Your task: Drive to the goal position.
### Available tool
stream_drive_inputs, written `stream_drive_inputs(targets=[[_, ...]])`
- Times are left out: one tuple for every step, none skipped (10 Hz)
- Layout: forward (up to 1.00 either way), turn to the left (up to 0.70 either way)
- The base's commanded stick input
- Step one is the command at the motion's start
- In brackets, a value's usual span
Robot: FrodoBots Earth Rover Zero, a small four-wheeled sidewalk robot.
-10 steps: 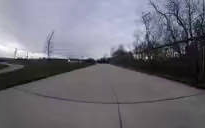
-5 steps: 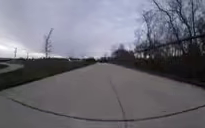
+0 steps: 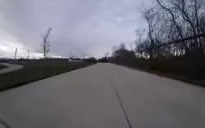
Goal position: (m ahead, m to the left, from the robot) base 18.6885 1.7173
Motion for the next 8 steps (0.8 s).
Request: stream_drive_inputs(targets=[[1.00,0.00],[1.00,0.00],[1.00,0.00],[1.00,0.00],[1.00,0.00],[1.00,0.00],[1.00,0.00],[1.00,0.00]])
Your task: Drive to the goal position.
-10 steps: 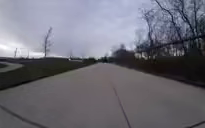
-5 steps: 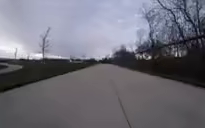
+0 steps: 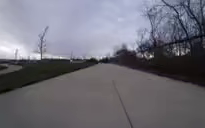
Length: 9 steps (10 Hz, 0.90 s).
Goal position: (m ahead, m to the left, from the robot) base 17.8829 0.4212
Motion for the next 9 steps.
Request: stream_drive_inputs(targets=[[1.00,0.00],[1.00,0.00],[1.00,0.00],[1.00,0.00],[1.00,0.00],[1.00,0.00],[1.00,0.00],[1.00,0.00],[1.00,0.00]])
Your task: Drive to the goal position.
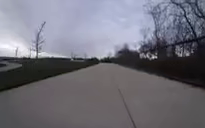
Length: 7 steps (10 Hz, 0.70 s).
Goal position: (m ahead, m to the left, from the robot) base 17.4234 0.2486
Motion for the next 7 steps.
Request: stream_drive_inputs(targets=[[1.00,0.00],[1.00,0.00],[1.00,0.00],[1.00,0.00],[1.00,0.00],[1.00,0.00],[1.00,0.00]])
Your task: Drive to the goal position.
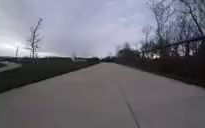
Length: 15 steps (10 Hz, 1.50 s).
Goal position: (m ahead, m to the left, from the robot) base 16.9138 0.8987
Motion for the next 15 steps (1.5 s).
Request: stream_drive_inputs(targets=[[1.00,0.00],[1.00,0.00],[1.00,0.00],[1.00,0.00],[1.00,0.00],[1.00,-0.01],[1.00,-0.09],[1.00,-0.34],[1.00,-0.37],[1.00,-0.37],[1.00,-0.35],[1.00,-0.24],[1.00,0.00],[1.00,0.00],[1.00,0.00]])
